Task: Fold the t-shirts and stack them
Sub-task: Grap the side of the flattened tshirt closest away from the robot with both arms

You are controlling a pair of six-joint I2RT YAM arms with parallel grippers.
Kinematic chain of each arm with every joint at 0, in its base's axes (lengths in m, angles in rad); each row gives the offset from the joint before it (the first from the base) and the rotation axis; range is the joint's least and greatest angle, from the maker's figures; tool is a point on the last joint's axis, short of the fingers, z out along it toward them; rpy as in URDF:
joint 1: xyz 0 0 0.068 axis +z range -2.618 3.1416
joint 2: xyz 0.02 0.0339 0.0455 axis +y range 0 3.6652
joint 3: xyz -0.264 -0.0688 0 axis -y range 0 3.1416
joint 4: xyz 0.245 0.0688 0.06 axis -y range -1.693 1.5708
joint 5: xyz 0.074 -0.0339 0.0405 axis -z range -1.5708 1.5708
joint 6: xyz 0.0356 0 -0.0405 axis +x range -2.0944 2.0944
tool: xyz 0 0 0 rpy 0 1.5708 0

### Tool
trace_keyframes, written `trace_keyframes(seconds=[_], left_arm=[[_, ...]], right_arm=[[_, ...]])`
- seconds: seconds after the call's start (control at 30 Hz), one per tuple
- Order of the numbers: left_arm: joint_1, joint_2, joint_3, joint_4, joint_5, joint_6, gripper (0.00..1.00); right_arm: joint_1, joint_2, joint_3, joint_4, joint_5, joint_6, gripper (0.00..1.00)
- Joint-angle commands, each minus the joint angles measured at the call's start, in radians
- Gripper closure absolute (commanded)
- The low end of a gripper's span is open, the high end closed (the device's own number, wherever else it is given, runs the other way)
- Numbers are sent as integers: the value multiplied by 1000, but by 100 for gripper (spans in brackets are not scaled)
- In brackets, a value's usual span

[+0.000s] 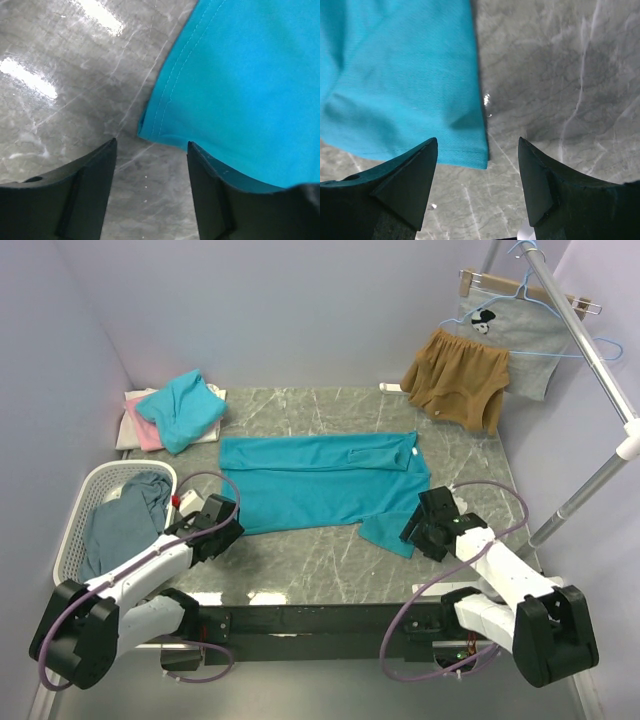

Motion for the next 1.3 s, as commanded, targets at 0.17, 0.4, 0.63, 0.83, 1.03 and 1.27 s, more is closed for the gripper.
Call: trace_keyframes(seconds=[0.17,0.4,0.63,0.83,1.03,1.27], left_arm=[[-2,88,-7,51,-33,-12,56],[-4,99,-4,50,-35,-1,94],[-2,6,43,-54,-30,23,99],[-4,-106,108,-189,-12,33,99],[-2,-131,116,-249,10,37,99],[-21,-189,126,-308,14,-22,99]], right_arm=[[27,82,-24,77,-17,39,32],[30,155,-18,129,-13,21,83],[42,47,10,51,-10,11,100],[151,-156,2,-111,-51,114,100],[283,-354,4,-308,-62,259,100],[331,-576,91,-460,-7,344,100]])
